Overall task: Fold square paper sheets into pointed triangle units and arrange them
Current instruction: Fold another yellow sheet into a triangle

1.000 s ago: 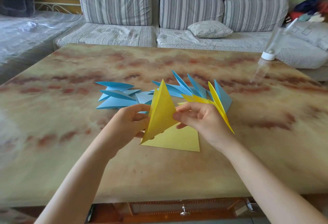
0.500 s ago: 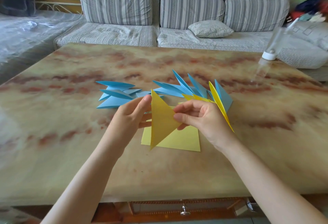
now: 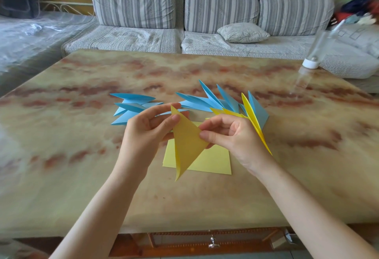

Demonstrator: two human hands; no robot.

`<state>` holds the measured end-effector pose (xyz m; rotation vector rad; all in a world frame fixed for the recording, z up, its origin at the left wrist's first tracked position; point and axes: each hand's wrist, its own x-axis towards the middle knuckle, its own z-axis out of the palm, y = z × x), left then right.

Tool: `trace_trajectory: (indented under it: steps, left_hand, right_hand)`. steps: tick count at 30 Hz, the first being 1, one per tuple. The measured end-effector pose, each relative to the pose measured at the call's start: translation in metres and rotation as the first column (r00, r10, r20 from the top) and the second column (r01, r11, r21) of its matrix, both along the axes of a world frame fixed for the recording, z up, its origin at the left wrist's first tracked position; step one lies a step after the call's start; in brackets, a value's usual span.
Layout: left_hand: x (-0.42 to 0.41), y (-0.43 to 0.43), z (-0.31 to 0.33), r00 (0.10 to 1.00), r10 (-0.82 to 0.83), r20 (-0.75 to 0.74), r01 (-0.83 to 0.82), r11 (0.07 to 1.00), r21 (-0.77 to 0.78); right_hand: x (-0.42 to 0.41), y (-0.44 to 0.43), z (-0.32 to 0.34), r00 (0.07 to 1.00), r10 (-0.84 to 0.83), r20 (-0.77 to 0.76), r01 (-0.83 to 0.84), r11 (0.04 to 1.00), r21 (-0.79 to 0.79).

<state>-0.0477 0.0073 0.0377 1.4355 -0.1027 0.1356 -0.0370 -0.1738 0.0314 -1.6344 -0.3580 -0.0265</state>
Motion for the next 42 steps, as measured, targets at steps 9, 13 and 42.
trace_trajectory:
  steps: [9, 13, 42]
  left_hand:
    - [-0.002, -0.002, 0.003, 1.0, 0.0, 0.005, 0.0, 0.999, -0.04]
    - [-0.004, -0.003, 0.004, 1.0, 0.007, 0.015, -0.006, 0.999, -0.054]
    - [-0.009, -0.017, 0.004, 0.973, 0.23, 0.034, -0.207, 0.923, -0.323]
  right_hand:
    - [-0.002, 0.001, 0.003, 0.999, -0.021, 0.026, 0.021, 1.0, 0.007]
    - [-0.002, 0.001, 0.003, 0.999, -0.03, 0.046, 0.03, 1.0, -0.005]
    - [-0.006, 0.009, 0.006, 0.963, -0.077, -0.258, 0.148, 0.951, 0.271]
